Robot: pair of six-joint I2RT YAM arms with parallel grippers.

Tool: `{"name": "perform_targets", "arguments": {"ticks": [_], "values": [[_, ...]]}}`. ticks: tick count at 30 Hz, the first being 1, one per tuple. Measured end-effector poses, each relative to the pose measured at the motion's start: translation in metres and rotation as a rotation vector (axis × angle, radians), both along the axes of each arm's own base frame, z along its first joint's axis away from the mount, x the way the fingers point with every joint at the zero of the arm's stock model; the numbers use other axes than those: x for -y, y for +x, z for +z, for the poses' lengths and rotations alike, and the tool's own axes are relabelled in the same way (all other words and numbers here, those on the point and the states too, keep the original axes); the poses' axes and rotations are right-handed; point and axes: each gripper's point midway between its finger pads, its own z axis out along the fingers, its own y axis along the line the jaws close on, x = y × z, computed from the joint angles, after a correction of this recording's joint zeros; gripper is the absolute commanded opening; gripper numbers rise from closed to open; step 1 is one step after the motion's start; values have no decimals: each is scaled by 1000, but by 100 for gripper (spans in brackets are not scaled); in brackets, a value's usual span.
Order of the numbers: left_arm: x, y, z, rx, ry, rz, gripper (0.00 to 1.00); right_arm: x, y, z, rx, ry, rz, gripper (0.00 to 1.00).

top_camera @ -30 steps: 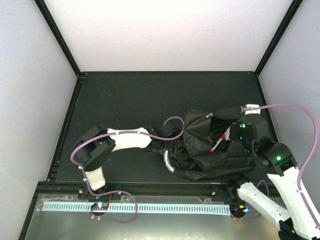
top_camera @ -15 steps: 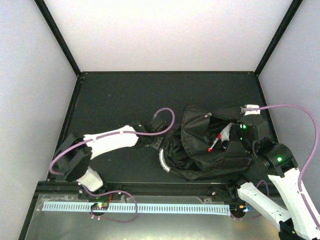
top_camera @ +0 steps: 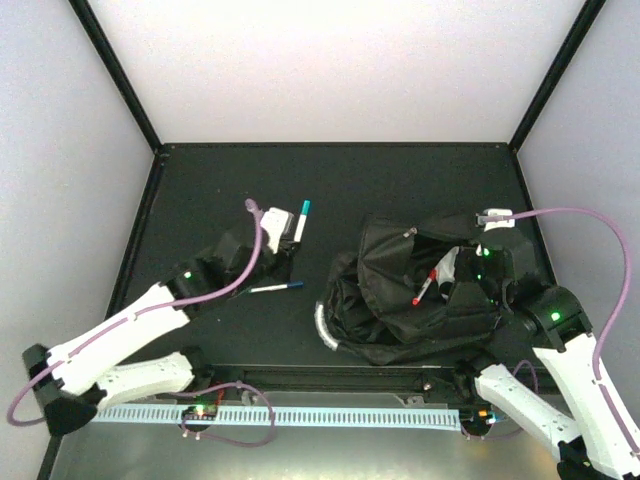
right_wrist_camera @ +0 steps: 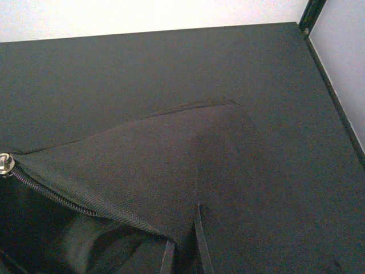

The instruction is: Pack the student bag

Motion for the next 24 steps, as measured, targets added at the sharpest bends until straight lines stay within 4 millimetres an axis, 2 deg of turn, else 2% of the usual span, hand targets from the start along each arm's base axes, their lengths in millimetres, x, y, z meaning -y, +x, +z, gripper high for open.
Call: {"name": "perform_targets", "arguments": {"ticks": [2, 5, 9, 16, 19, 24], "values": [[3, -9, 24, 70, -80, -67, 4, -2, 1, -2, -2, 4, 6, 6], [12, -24, 51, 136, -165, -179, 4, -6, 1, -4, -10, 11, 23, 6], [31, -44, 66, 141, -237, -332, 4, -10, 1, -5, -16, 18, 46, 5], [72, -88, 96, 48, -444, -640, 2, -17, 3, -4, -9, 33, 77, 5], [89, -96, 96, -30, -506, -711, 1, -20, 5, -4, -7, 41, 87, 5], [118, -107, 74, -214, -534, -785, 2, -22, 6, -5, -11, 44, 92, 5]]}}
